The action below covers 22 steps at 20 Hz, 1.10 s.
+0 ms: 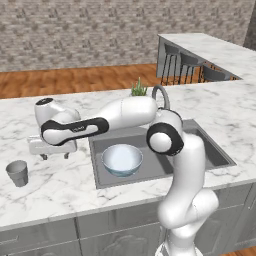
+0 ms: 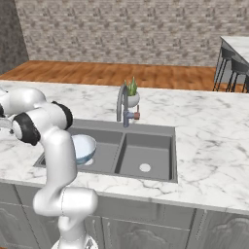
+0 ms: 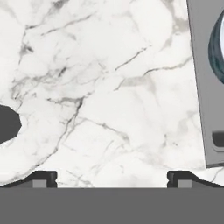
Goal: Place the bowl in the left basin and the glass cup in the right basin of the sink.
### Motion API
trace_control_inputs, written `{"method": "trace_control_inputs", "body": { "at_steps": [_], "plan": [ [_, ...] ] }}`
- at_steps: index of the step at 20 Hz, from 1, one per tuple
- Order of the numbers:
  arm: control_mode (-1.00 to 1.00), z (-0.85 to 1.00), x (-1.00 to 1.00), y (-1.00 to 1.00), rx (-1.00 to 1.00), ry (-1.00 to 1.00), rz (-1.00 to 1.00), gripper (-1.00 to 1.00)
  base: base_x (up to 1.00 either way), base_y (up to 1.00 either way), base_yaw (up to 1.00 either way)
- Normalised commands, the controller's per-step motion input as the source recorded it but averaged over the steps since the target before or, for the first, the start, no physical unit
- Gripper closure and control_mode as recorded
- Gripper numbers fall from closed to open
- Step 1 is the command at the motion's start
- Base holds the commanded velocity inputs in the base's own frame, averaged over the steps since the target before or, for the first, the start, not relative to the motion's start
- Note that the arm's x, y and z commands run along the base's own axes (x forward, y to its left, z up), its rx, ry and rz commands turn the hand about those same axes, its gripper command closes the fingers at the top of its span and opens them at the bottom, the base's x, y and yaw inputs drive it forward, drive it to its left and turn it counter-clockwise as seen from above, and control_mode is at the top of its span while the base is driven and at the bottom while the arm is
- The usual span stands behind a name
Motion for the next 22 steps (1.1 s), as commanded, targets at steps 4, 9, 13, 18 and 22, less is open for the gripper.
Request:
{"method": "trace_control_inputs", "body": {
  "at_steps": [4,9,13,18,22],
  "plan": [
    [-1.0,-0.02,0.09,0.49,0.0,-0.01,0.0,-1.0,0.0,0.0,0.0],
    [-1.0,-0.03,0.03,0.26,0.15,-0.01,-0.07,-1.0,0.0,0.0,0.0],
    [-1.0,-0.09,0.0,0.06,0.34,0.0,-0.13,-1.0,0.0,0.0,0.0],
    [-1.0,-0.12,0.0,0.15,0.18,0.0,-0.04,-1.0,0.0,0.0,0.0],
    [-1.0,-0.07,0.0,0.24,0.0,0.0,0.03,-1.0,0.0,0.0,0.0]
  ]
}}
